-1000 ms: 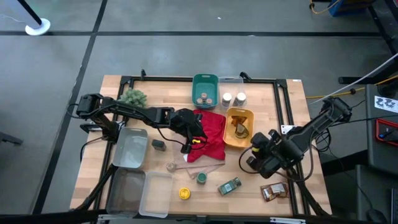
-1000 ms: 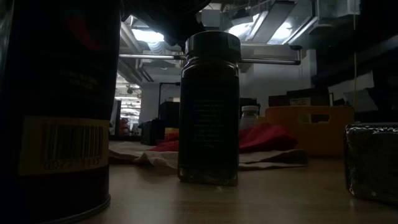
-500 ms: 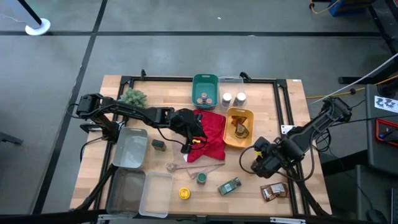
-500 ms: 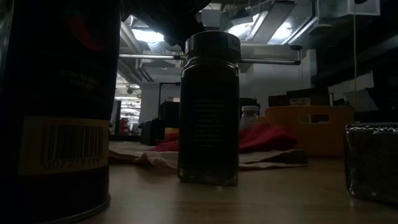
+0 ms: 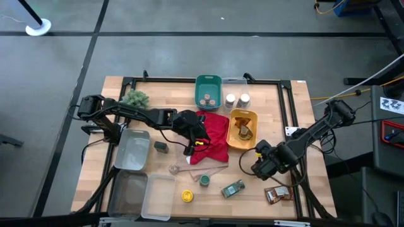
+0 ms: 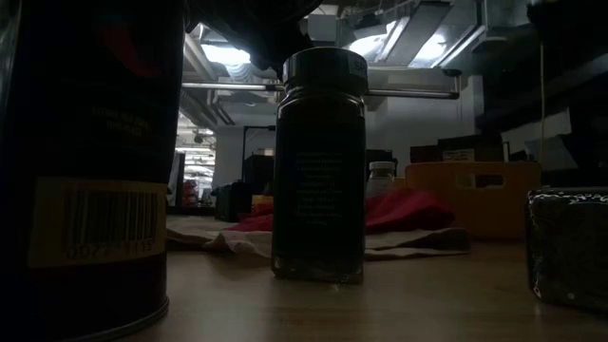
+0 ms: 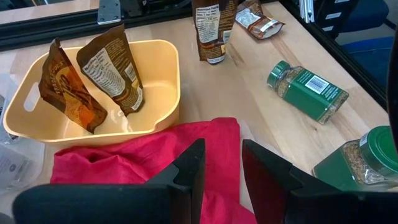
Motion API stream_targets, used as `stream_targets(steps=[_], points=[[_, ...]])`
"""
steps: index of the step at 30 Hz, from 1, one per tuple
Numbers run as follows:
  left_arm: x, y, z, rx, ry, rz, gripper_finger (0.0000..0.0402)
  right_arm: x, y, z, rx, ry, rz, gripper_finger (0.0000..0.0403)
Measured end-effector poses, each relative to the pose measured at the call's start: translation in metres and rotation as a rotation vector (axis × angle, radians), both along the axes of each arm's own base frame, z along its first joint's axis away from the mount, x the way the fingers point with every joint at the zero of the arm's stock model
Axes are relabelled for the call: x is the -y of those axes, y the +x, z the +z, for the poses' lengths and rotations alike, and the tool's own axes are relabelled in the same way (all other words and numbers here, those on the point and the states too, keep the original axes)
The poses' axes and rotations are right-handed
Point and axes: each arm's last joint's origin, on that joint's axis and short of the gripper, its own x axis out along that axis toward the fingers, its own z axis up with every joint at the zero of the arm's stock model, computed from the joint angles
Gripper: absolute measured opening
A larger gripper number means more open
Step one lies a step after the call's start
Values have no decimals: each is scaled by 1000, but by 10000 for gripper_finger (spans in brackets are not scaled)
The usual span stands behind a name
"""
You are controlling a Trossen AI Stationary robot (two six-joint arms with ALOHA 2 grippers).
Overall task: Sort spices by type
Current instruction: Put the top brown seasoning sachet into the yellow bin
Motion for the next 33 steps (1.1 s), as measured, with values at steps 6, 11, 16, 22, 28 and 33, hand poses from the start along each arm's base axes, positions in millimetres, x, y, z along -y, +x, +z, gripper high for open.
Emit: stream_targets(steps=[6,11,16,22,28,33], points=[[0,0,0,-1,-1,0,90,-1,1,-29,42,40,1,239],[0,0,0,-1,-1,1,90,1,-3,-49,36,73,2,212],[0,0,0,-1,-1,1,90,3,-6,-58,17,76,3,136],[0,0,0,-1,-1,0,90,2,-5,-56,21,74,41,15],[0,0,0,-1,-1,0,90,5,3,-45,36,89,89,21],[0,0,0,0,-1,1,90,15,19,-23,78,98,147,14]])
